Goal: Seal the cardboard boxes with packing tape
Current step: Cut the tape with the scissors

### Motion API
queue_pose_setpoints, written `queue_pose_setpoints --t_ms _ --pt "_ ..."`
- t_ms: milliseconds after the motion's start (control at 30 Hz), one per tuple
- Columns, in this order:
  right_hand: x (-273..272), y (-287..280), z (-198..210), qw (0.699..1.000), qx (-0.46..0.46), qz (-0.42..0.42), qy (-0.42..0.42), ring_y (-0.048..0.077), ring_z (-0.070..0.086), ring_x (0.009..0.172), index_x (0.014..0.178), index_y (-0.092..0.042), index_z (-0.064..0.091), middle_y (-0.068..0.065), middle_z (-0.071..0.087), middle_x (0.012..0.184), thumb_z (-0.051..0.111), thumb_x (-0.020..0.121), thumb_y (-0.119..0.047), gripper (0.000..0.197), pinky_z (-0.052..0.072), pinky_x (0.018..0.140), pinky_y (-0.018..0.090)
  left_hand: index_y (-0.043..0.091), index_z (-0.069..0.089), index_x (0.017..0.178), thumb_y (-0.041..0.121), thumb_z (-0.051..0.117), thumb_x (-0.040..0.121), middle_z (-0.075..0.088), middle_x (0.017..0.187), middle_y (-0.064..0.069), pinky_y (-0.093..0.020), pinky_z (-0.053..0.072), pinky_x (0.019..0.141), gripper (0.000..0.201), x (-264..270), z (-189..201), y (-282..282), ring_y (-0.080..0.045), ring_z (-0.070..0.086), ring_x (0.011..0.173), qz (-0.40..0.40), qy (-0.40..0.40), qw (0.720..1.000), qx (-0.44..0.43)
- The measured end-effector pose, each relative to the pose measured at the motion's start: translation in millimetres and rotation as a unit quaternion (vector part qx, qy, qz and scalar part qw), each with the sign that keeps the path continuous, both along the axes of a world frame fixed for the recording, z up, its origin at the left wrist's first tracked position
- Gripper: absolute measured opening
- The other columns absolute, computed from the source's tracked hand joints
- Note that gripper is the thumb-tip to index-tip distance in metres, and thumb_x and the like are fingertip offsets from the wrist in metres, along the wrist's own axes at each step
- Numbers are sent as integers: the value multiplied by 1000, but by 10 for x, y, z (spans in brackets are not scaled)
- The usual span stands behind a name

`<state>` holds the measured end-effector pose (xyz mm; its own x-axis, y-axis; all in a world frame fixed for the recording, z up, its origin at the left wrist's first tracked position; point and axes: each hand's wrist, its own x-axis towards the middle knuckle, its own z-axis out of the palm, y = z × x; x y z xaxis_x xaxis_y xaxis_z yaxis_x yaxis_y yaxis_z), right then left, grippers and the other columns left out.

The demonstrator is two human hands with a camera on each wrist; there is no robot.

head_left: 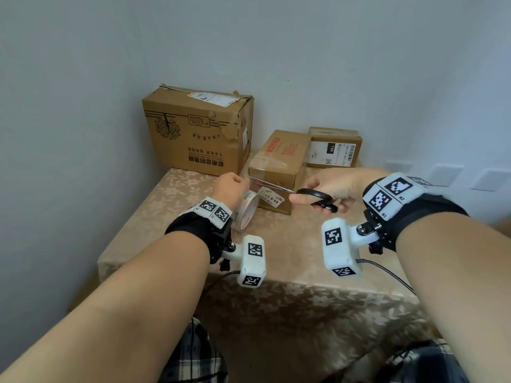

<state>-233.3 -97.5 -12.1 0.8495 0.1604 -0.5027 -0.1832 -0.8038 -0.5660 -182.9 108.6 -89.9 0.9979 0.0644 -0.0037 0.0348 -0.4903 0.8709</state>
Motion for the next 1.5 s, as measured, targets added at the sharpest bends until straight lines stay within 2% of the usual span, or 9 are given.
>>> queue_pose_setpoints --t_ms 133,267,400,533,700,1000,1167,1333,1500 --pt "13 -47 18 999 32 2 3 10 46 47 96 -12 61 -1 55 58 70 50 -69 74 26 37 15 8 57 85 12 49 91 56 83 -9 -28 38 59 10 45 -24 -1 -21 47 72 14 -1 1000 15" --pt "-22 -114 13 1000 -13 -1 9 9 44 39 79 -11 62 -1 55 51 66 60 -67 59 27 38 15 10 53 77 14 52 90 54 76 -7 -28 39 63 13 78 -42 -23 -22 46 70 16 -2 1000 20" --pt "6 -25 -55 1000 -29 8 -7 8 46 40 94 -11 61 -3 57 53 67 62 -68 66 29 37 15 13 51 72 18 54 91 52 69 -1 -26 38 60 20 82 -52 -15 -18 46 65 12 -11 1000 24" --pt "69 149 -97 999 -19 15 -30 7 47 40 90 -12 58 0 58 57 67 68 -65 58 33 34 15 12 52 74 19 54 92 52 70 -1 -25 34 53 20 81 -70 13 -16 44 64 1 -23 999 26" --pt "171 291 -79 996 -55 31 -57 10 51 48 105 -2 65 5 62 73 64 69 -69 76 36 35 12 8 59 82 17 55 91 56 76 -4 -25 38 56 13 98 -89 41 -16 49 69 -10 -25 1000 13" --pt "272 290 -135 996 -38 35 -72 8 52 44 84 -15 62 -1 62 63 72 70 -61 49 40 41 15 9 62 84 17 56 90 59 82 -8 -26 42 60 11 95 -84 76 -18 49 68 -8 1 1000 -24" --pt "285 283 -220 995 -9 31 -91 11 51 49 88 -11 66 -1 61 57 77 51 -59 62 44 49 22 10 61 82 14 56 88 56 80 -11 -27 43 62 9 94 -72 67 -21 50 68 -9 15 999 -37" --pt "283 272 -287 994 -14 37 -107 10 51 46 89 -10 67 -1 61 56 78 50 -58 63 44 46 21 10 61 82 13 58 88 56 78 -12 -24 40 55 7 86 -45 87 -19 49 62 -15 29 999 -30" --pt "268 298 -433 995 -3 22 -97 15 54 53 88 -13 65 3 63 62 81 53 -57 58 47 54 25 10 54 72 12 55 86 53 72 -9 -28 40 60 14 84 -40 168 -22 47 68 -13 4 1000 16"
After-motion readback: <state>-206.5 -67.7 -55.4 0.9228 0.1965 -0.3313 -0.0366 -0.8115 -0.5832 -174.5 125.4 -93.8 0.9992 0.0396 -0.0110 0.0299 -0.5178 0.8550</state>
